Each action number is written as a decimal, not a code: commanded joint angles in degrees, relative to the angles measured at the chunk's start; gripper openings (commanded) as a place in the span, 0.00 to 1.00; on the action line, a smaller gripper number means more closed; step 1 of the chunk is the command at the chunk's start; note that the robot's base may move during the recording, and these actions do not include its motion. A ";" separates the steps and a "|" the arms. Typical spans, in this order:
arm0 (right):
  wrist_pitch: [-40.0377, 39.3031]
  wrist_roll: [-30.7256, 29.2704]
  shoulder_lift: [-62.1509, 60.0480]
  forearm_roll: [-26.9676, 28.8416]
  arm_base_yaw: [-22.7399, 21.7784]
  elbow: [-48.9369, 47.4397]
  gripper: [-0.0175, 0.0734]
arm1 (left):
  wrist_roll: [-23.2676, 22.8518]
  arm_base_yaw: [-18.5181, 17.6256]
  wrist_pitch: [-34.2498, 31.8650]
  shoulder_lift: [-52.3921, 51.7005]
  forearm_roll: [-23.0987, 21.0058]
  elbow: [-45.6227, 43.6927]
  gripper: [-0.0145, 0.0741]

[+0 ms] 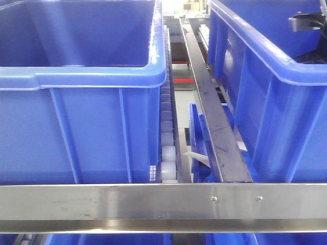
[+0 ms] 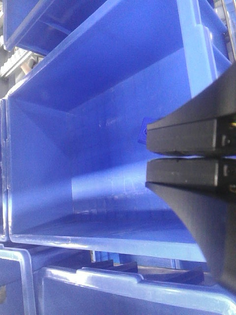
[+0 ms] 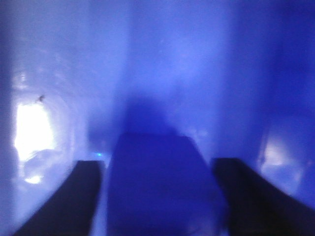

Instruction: Pick and sort blue part to right shelf

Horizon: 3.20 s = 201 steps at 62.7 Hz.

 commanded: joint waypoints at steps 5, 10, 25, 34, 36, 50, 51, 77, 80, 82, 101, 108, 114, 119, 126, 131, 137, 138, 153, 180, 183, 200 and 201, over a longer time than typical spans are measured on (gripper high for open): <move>-0.65 -0.31 -3.66 -1.94 -0.28 -1.92 0.87 | -0.08 -0.42 -4.58 0.32 0.36 -1.48 0.30; 0.09 -0.31 -5.03 -1.94 -0.28 -1.92 0.87 | -0.08 -0.42 -4.58 0.04 0.03 -1.48 0.30; 0.94 -0.31 -14.65 -0.55 -0.09 -0.94 0.76 | -0.08 -0.42 -3.35 -5.61 1.41 -1.48 0.30; -0.05 -0.31 -22.04 0.15 -0.03 1.55 0.41 | -0.08 -0.42 -0.61 -10.97 5.45 -0.34 0.30; -0.04 -0.31 -23.99 0.15 -0.03 2.48 0.33 | -0.08 -0.42 0.23 -11.87 5.75 -0.16 0.30; -3.62 -0.31 -39.99 0.81 -0.03 13.25 0.26 | -0.08 -0.42 2.46 -16.00 6.11 1.19 0.30; -4.00 -0.31 -41.20 0.95 -0.03 14.13 0.26 | -0.08 -0.42 2.46 -16.00 6.11 1.34 0.30; -9.08 -0.31 -80.68 1.50 -0.03 40.11 0.26 | -0.08 -0.42 -3.20 -16.00 6.11 5.47 0.30; -9.03 -0.31 -84.43 1.62 -0.03 42.28 0.26 | -0.08 -0.42 -3.74 -16.00 6.11 5.51 0.30; -8.69 -0.31 -86.90 1.74 -0.03 43.12 0.26 | -0.08 -0.42 -4.00 -16.00 6.11 5.61 0.30; -10.43 -0.31 -101.60 2.64 -0.03 45.52 0.26 | -0.08 -0.42 -4.40 -16.00 6.22 5.64 0.30; -13.41 -0.31 -102.28 2.64 -0.03 45.52 0.26 | -0.08 -0.42 -4.40 -16.00 6.22 5.64 0.30; -14.28 -0.31 -102.28 2.64 -0.03 45.52 0.26 | -0.08 -0.42 -4.40 -16.00 6.22 5.64 0.30; -14.21 -0.31 -102.28 2.64 -0.03 45.52 0.26 | -0.08 -0.42 -4.40 -16.00 6.22 5.64 0.30; -14.21 -0.31 -102.28 2.64 -0.03 45.52 0.26 | -0.08 -0.42 -4.40 -16.00 6.22 5.64 0.30; -14.21 -0.31 -102.28 2.64 -0.03 45.52 0.26 | -0.08 -0.42 -4.40 -16.00 6.22 5.64 0.30; -14.21 -0.31 -102.28 2.64 -0.03 45.52 0.26 | -0.08 -0.42 -4.40 -16.00 6.00 5.84 0.30; -14.21 -0.31 -102.28 2.64 -0.03 45.52 0.26 | -0.08 -0.42 -4.49 -16.00 5.60 5.87 0.30; -14.21 -0.31 -102.28 2.64 -0.03 45.52 0.26 | 6.63 6.57 -6.71 -17.39 -3.61 9.72 0.30; -14.26 -0.31 -102.28 2.64 -0.03 45.52 0.26 | 7.91 22.57 -32.55 -23.70 -12.39 36.80 0.30; -14.21 -0.31 -102.28 2.64 -0.03 45.52 0.26 | 7.91 22.57 -35.66 -23.70 -12.39 39.49 0.30; -14.21 -0.31 -102.28 2.64 -0.09 45.52 0.26 | 7.91 22.57 -36.55 -23.70 -13.39 41.27 0.30; -14.21 -0.31 -102.28 2.64 -0.09 45.52 0.26 | 7.91 22.57 -36.55 -23.70 -13.39 41.27 0.30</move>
